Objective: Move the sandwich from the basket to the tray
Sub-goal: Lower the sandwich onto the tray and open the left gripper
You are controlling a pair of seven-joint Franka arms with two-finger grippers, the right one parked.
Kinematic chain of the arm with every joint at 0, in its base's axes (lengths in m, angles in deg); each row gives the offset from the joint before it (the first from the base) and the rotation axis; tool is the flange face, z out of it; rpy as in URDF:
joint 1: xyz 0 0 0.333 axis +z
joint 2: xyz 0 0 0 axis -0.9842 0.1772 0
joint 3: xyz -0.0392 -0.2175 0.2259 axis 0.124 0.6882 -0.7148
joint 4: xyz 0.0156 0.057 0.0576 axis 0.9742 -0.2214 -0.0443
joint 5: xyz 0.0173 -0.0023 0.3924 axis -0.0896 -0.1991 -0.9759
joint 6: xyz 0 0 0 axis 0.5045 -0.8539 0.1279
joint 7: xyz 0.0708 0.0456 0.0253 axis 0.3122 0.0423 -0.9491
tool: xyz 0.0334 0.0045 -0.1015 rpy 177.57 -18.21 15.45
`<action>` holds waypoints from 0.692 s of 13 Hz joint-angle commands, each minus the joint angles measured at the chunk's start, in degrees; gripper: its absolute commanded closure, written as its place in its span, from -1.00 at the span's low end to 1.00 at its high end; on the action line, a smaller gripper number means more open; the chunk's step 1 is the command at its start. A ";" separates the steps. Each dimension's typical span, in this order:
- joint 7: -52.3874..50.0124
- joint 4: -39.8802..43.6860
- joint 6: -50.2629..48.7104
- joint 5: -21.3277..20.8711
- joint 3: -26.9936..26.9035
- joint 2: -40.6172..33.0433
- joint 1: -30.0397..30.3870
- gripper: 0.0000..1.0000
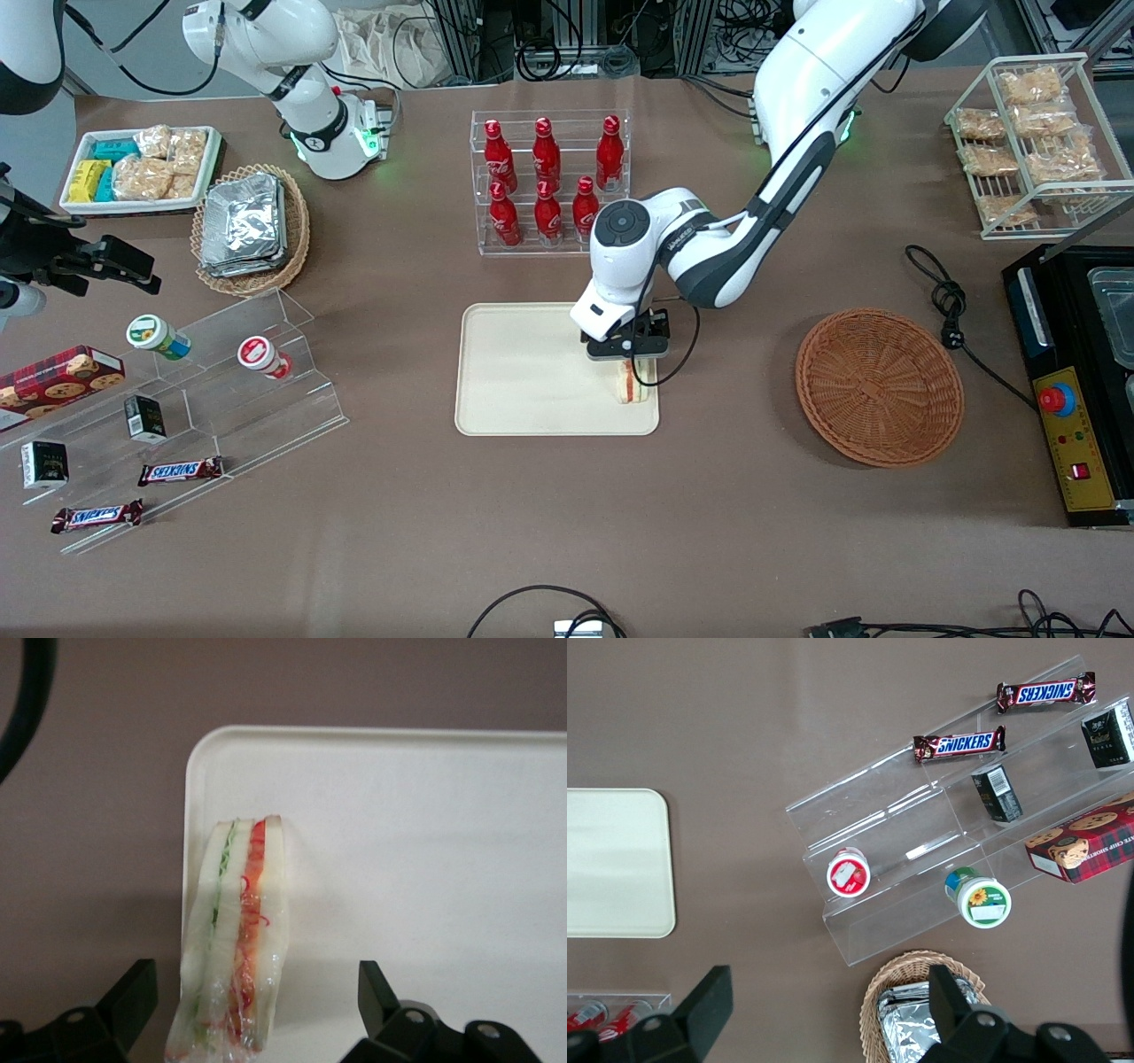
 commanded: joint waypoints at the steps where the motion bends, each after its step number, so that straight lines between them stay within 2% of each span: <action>1: -2.33 -0.10 -4.21 2.01 -0.08 -6.91 0.59 -1.00; 2: -1.82 -0.28 -5.70 4.12 -0.17 -9.02 1.90 -1.00; 4: 1.07 0.07 -11.66 5.54 0.01 -12.28 4.27 -1.00; 7: 11.52 -0.01 -17.03 13.17 -0.17 -17.64 8.05 -1.00; 9: 17.23 -0.45 -19.85 14.95 -0.17 -20.19 11.47 -1.00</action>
